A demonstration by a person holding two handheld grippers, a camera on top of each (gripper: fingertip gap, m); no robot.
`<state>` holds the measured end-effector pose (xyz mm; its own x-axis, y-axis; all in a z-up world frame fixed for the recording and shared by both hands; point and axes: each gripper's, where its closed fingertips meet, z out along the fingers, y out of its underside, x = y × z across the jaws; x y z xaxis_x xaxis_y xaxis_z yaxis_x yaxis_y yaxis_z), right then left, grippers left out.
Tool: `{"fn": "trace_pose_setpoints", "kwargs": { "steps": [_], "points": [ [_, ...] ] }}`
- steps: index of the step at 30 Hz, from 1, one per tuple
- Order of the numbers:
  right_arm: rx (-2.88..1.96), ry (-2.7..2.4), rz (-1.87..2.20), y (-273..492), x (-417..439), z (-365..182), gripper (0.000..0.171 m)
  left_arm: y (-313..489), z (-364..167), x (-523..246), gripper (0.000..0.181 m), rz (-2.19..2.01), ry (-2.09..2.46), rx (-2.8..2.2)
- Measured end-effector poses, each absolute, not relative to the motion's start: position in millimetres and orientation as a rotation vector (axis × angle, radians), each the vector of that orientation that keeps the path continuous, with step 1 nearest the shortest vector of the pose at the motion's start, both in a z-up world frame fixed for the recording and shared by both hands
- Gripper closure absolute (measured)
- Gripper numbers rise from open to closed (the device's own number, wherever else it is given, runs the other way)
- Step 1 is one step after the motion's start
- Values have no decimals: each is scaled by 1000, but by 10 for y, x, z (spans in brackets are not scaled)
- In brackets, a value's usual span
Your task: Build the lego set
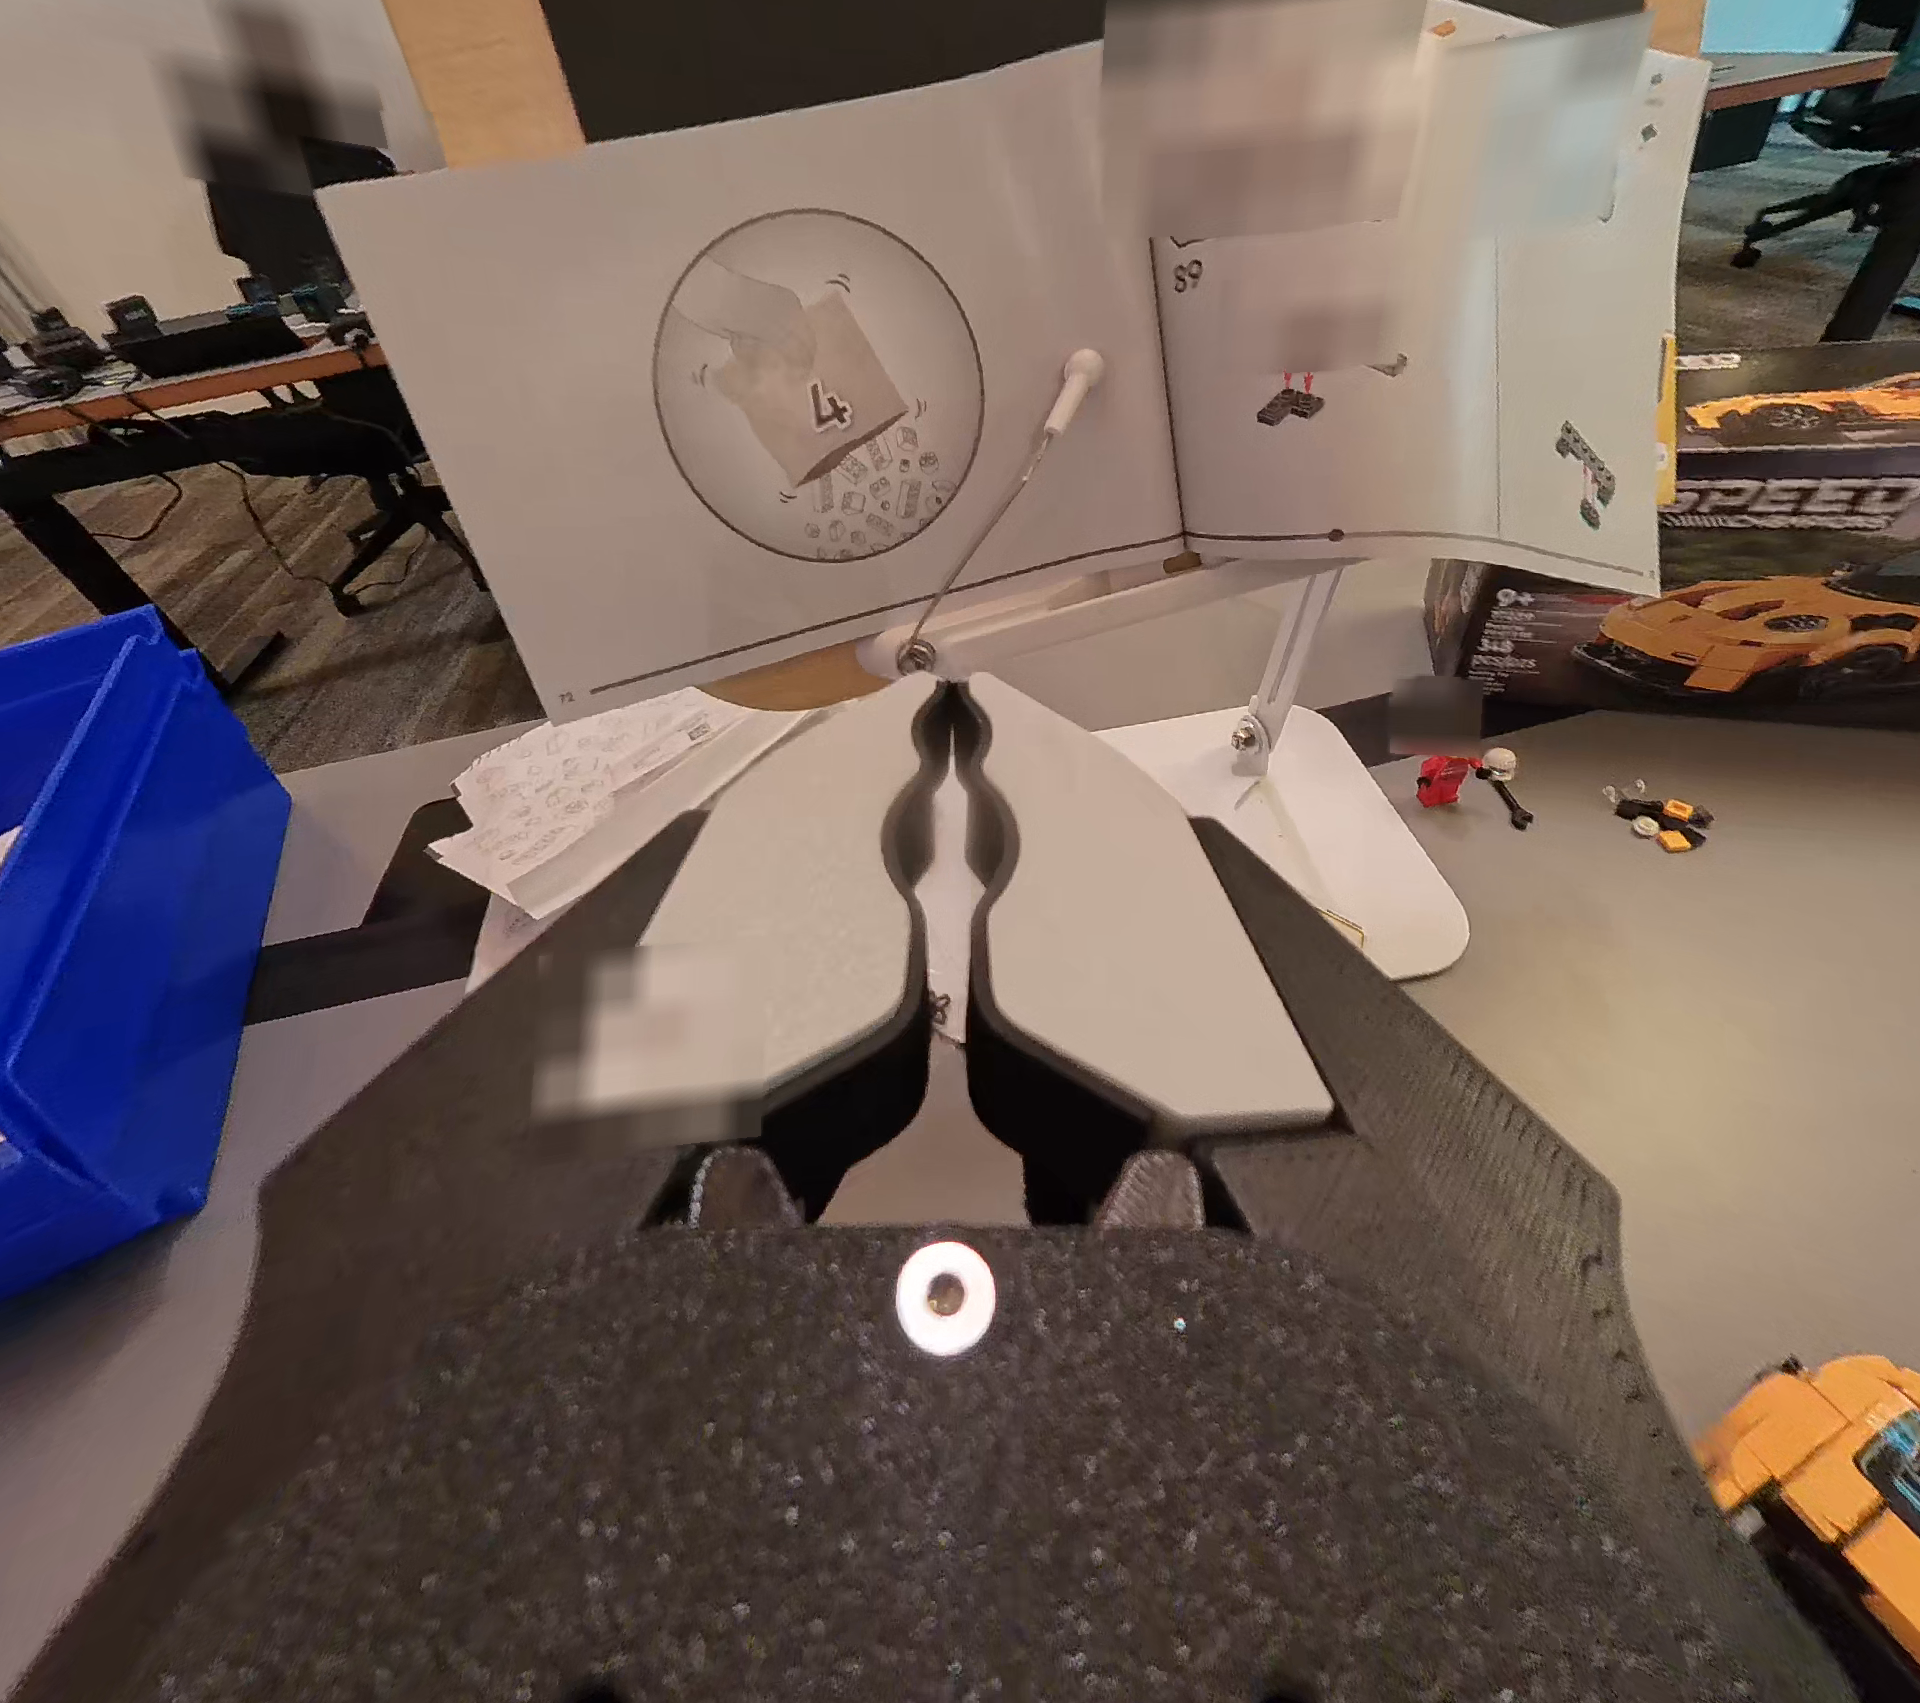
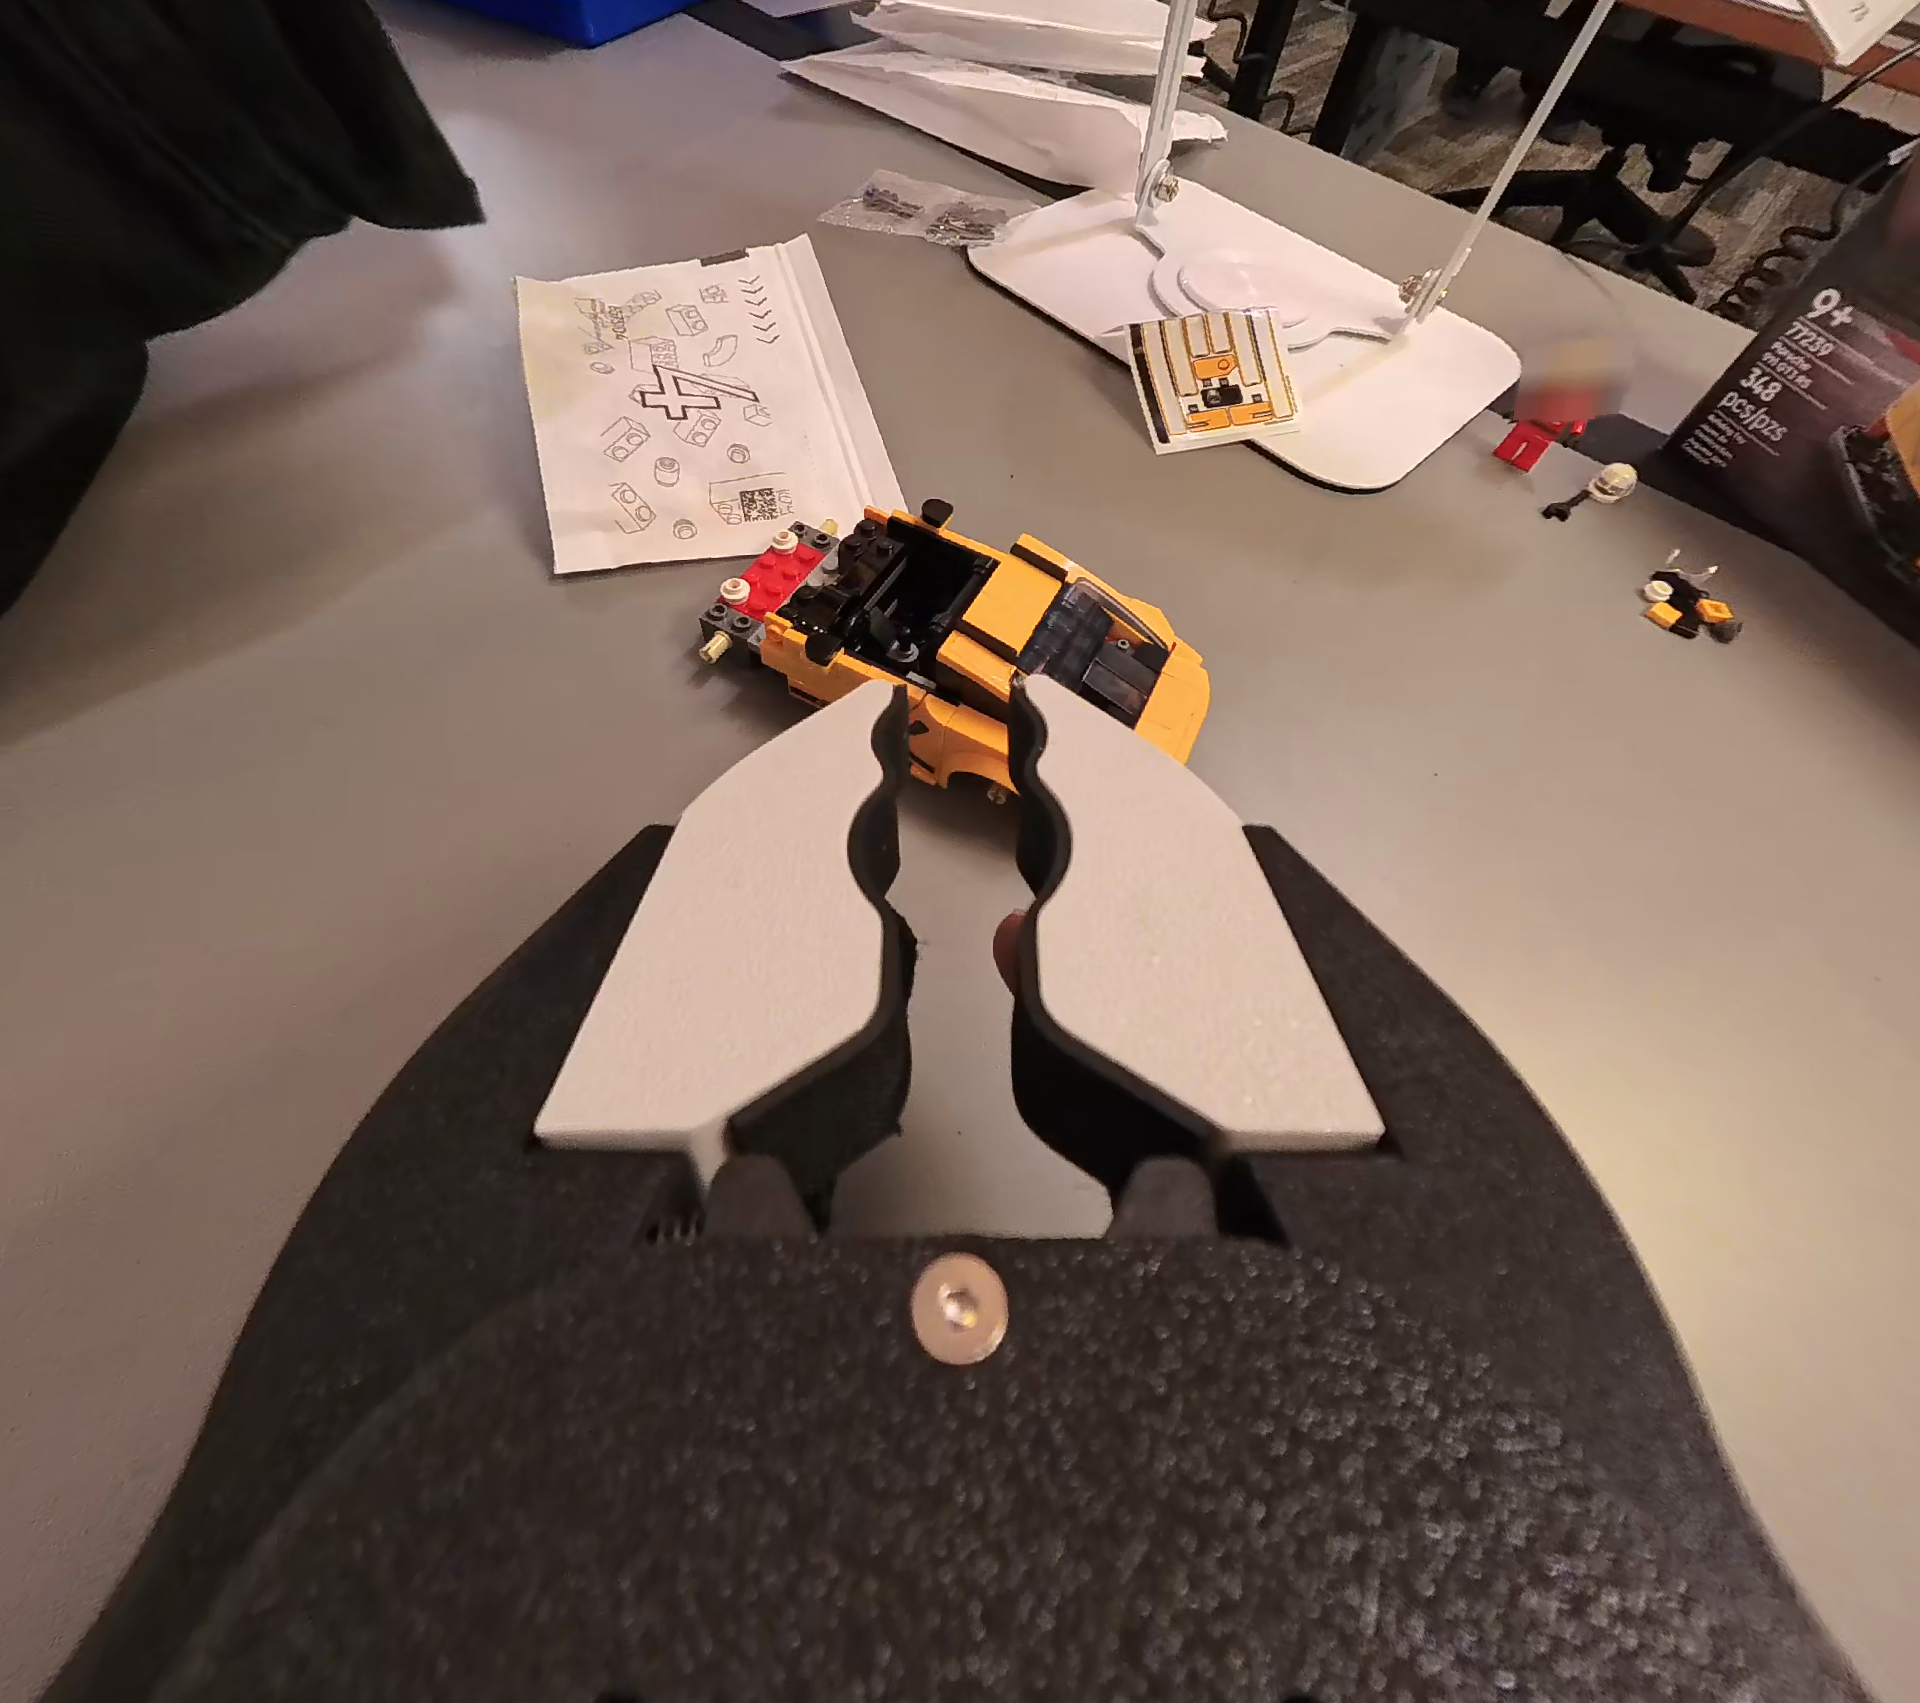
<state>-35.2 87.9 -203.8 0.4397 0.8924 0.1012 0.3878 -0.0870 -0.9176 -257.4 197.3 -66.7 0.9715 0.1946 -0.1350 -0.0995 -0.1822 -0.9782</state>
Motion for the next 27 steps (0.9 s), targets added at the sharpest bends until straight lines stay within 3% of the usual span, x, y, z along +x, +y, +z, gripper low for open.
{"fn": "trace_pose_setpoints", "kwargs": {
  "steps": [5, 8, 15, 21, 23, 24, 26, 27],
  "points": [
    [-1675, -1115, 623, 884, -340, -2030, 154, 1873, -995, -2497, 181, 179, 119, -1890],
    [-1676, -1122, 620, 879, -342, -2041, 154, 1698, -1427, -2604, 160, 54, 203, -2095],
    [-1670, -1133, 606, 870, -348, -2052, 155, 1118, -2247, -2892, 146, -317, 291, -2446],
    [-1670, -1136, 605, 867, -349, -2064, 156, 984, -2567, -2651, 141, -677, 323, -2526],
    [-1668, -1137, 610, 862, -350, -2060, 156, 984, -2642, -2533, 143, -760, 351, -2530],
    [-1665, -1139, 610, 858, -351, -2059, 157, 1001, -2635, -2462, 150, -812, 365, -2499],
    [-1655, -1146, 609, 845, -355, -2056, 157, 1022, -2525, -2323, 181, -911, 377, -2399],
    [-1647, -1149, 609, 838, -356, -2051, 157, 1029, -2436, -2265, 181, -930, 388, -2342]
  ]
}}
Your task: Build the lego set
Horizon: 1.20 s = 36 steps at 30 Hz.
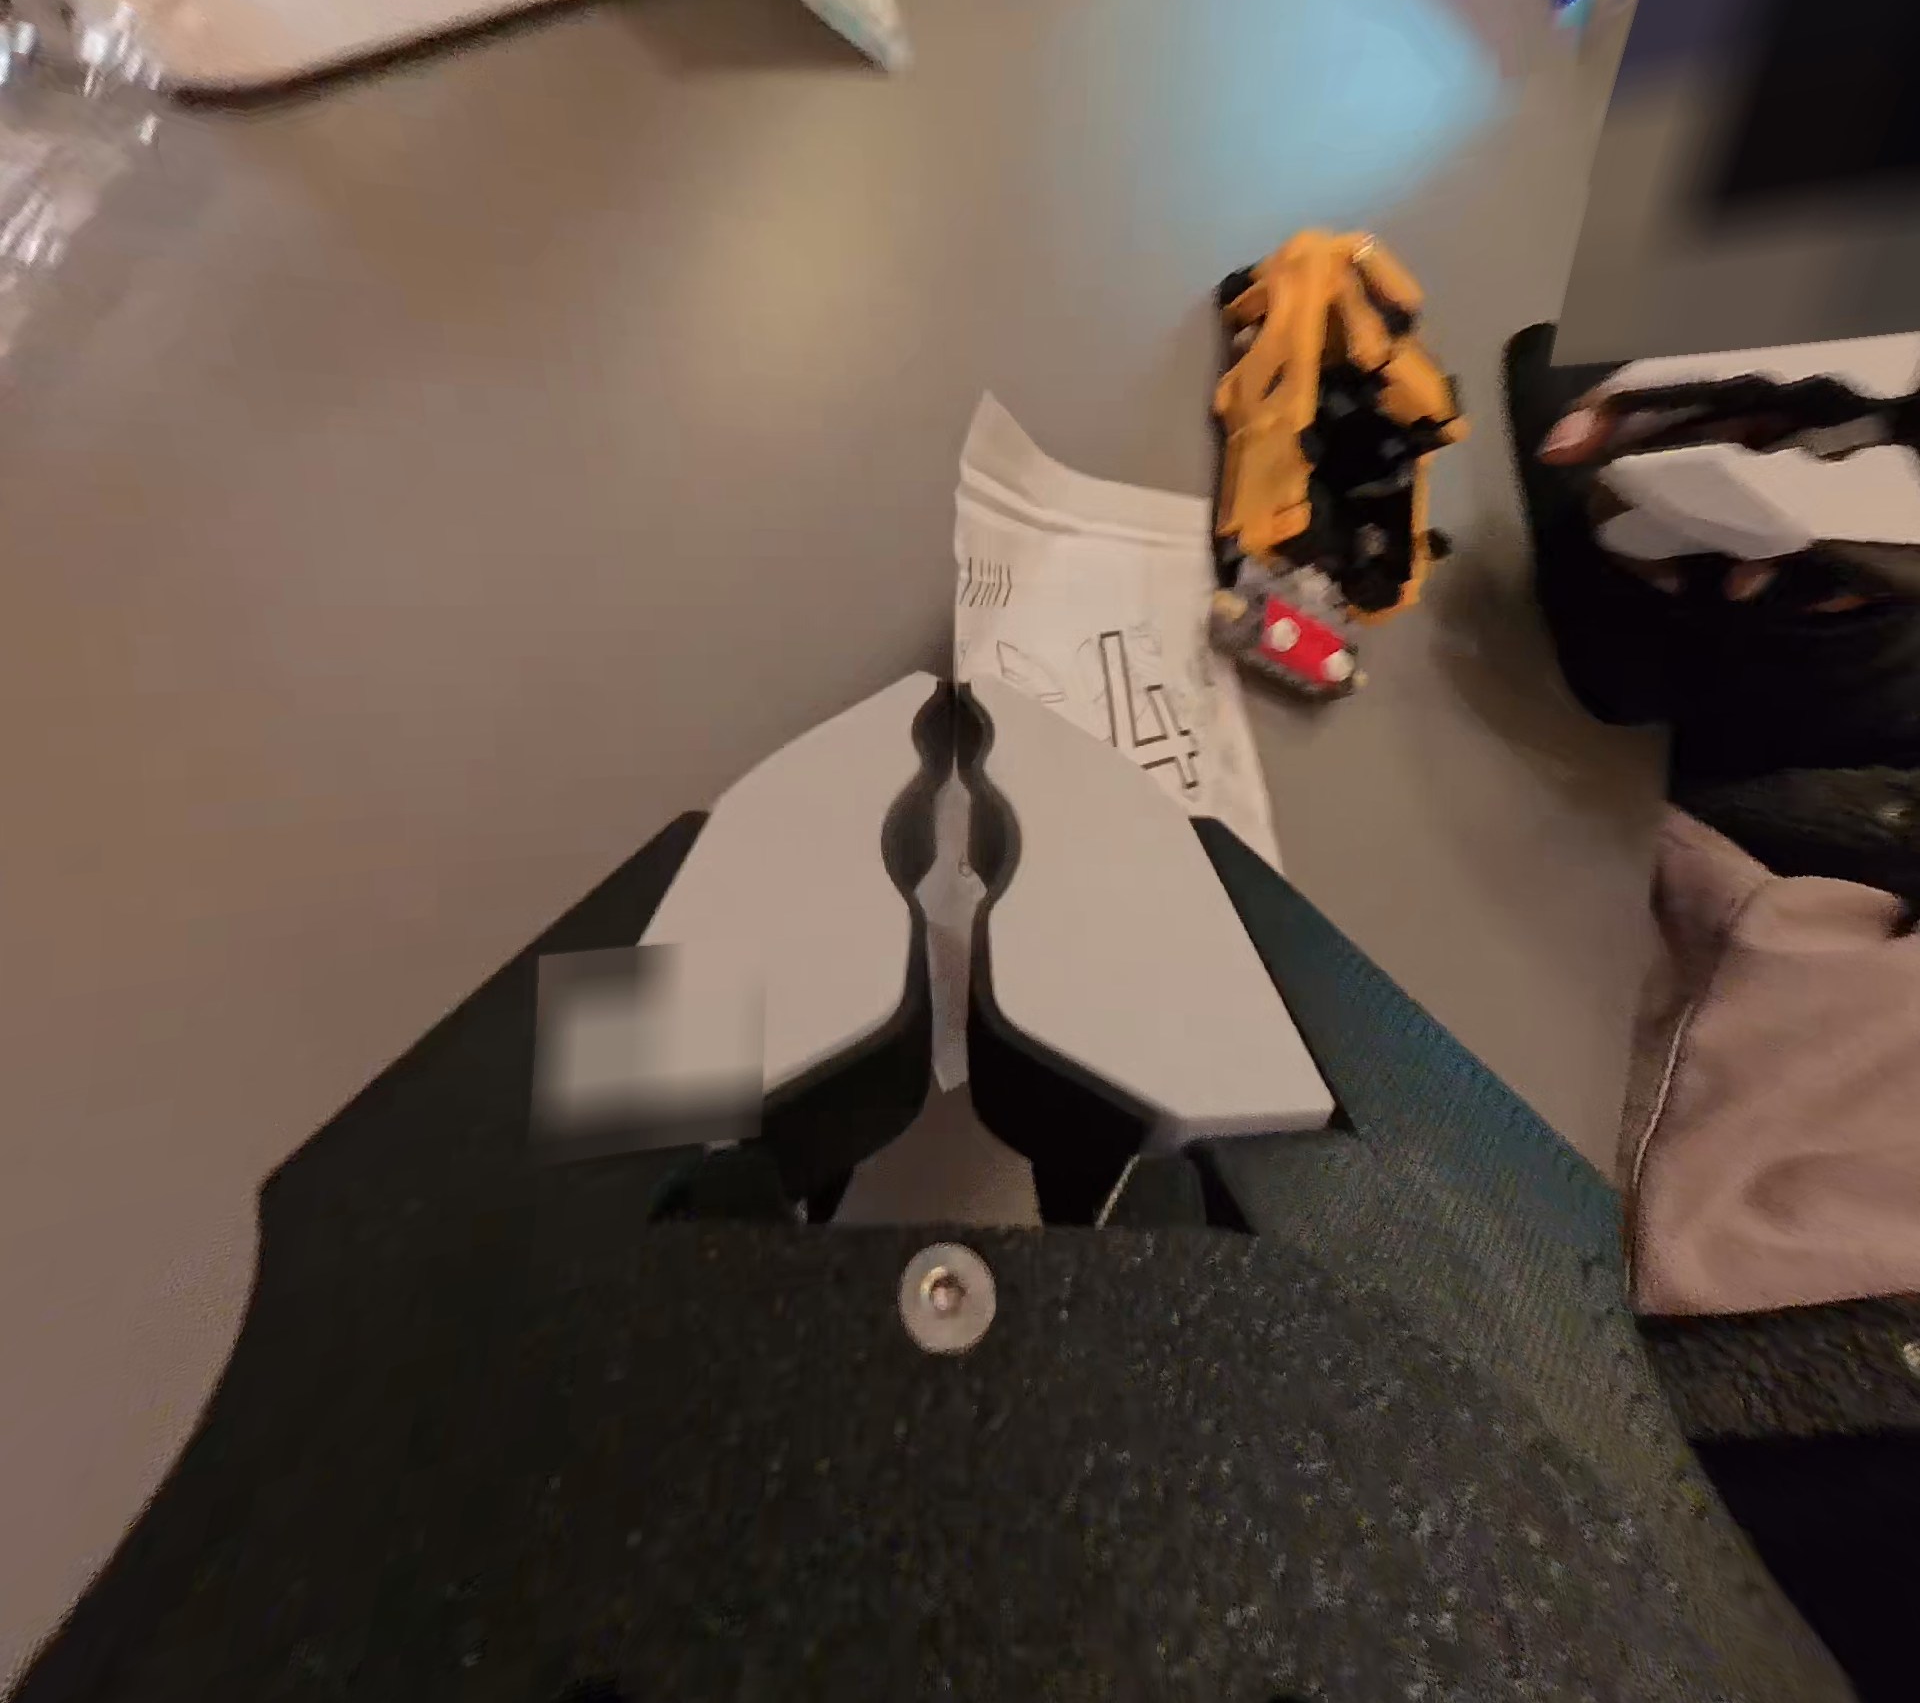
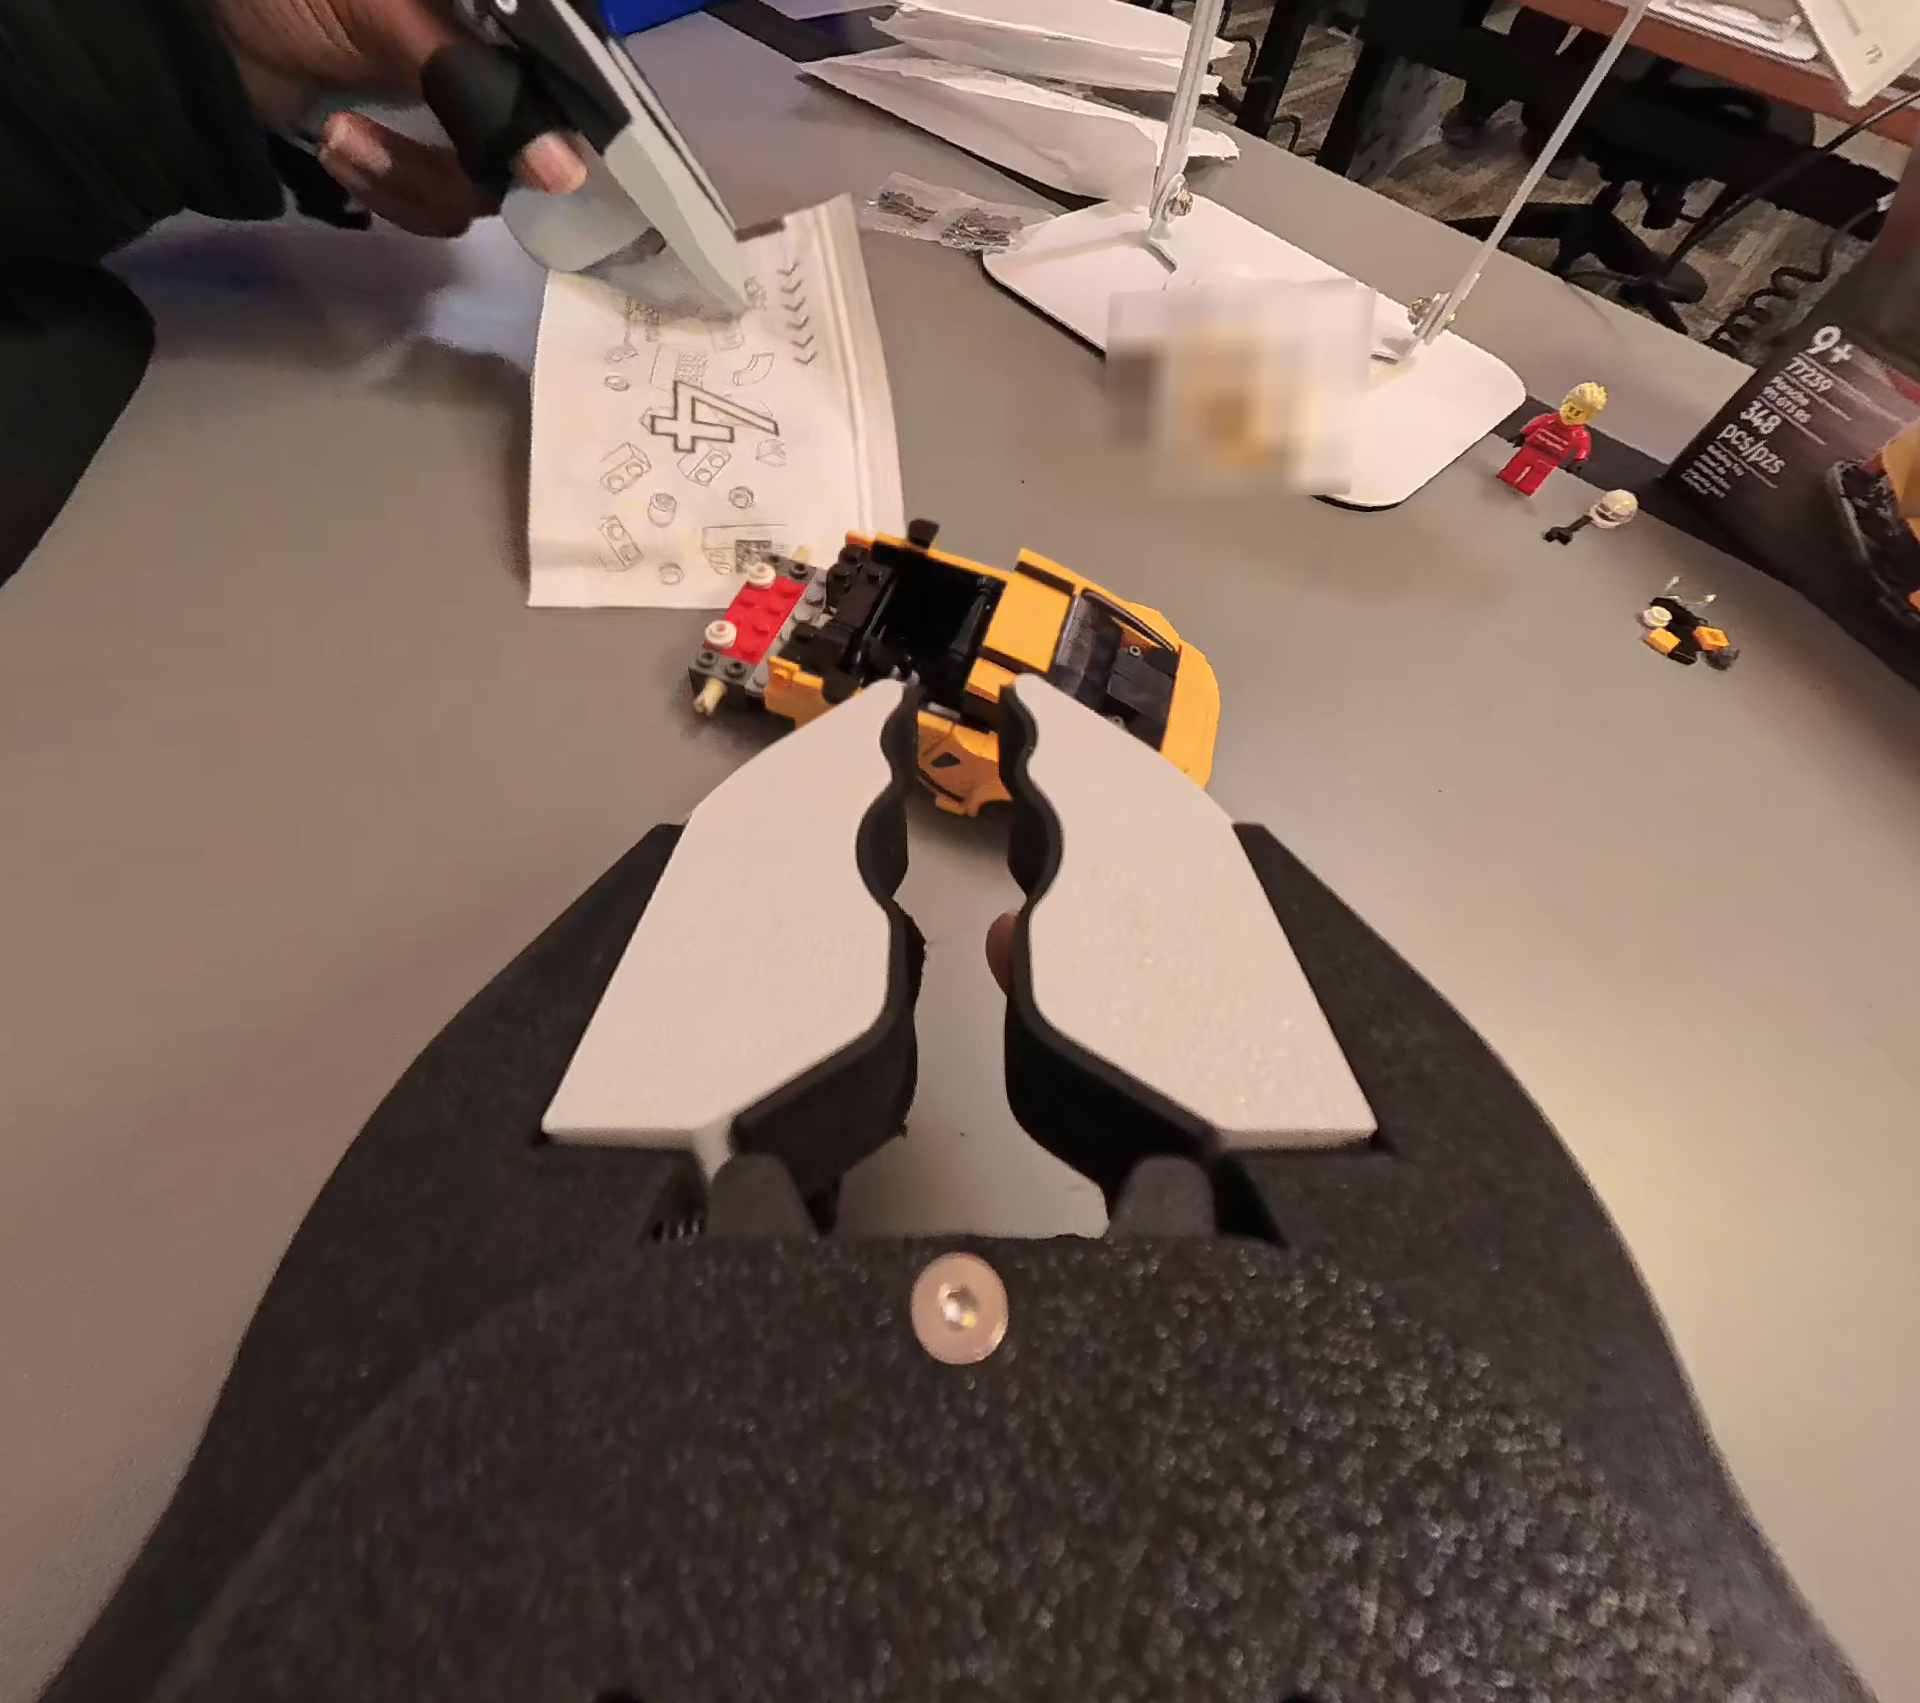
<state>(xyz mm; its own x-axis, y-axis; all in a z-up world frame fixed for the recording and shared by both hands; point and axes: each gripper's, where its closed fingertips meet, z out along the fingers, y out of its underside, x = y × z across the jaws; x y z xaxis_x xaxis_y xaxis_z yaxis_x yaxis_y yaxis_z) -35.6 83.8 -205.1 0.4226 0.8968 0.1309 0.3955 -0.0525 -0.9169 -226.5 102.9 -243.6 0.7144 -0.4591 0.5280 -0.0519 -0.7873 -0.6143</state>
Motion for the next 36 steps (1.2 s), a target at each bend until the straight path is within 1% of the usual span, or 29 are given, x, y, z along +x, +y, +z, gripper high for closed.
{"fn": "trace_pose_setpoints", "kwargs": {
  "steps": [8, 12, 14, 15, 17, 19, 20, 22, 25, 27, 28, 30, 33, 36],
  "points": [
    [-1560, -1159, 660, 791, -409, -1866, 158, 1002, -1555, -1989, 181, -666, 506, -1988],
    [-1532, -1279, 621, 827, -408, -1850, 154, 1081, -1280, -1994, 181, -600, 461, -1873],
    [-1462, -1426, 519, 858, -396, -1903, 141, 1117, -1205, -1991, 181, -602, 436, -1828],
    [-1390, -1516, 433, 889, -384, -1929, 132, 1128, -1178, -1987, 181, -602, 430, -1804],
    [-1296, -1713, 291, 967, -347, -2044, 110, 1135, -1139, -1981, 181, -606, 420, -1756],
    [-1296, -1894, 250, 1042, -317, -2183, 88, 1139, -1144, -1997, 181, -608, 399, -1730],
    [-1294, -1972, 223, 1093, -310, -2238, 81, 1136, -1152, -2007, 181, -608, 392, -1719],
    [-1259, -2116, 177, 1157, -333, -2336, 76, 1126, -1180, -2021, 181, -616, 386, -1706],
    [-1243, -2250, 193, 1148, -486, -2473, 74, 1111, -1220, -2043, 181, -628, 388, -1693],
    [-1283, -2268, 218, 1167, -607, -2570, 79, 1099, -1257, -2065, 181, -645, 387, -1695],
    [-1331, -2269, 259, 1165, -646, -2622, 85, 1089, -1269, -2078, 181, -656, 388, -1690],
    [-1440, -2182, 319, 1263, -747, -2645, 88, 1064, -1267, -2104, 181, -678, 391, -1668],
    [-1603, -1991, 239, 1562, -843, -2627, 94, 1040, -1223, -2101, 181, -726, 383, -1629],
    [-1652, -1876, 237, 1660, -931, -2617, 95, 1011, -1222, -1998, 181, -744, 417, -1622]
  ]
}}
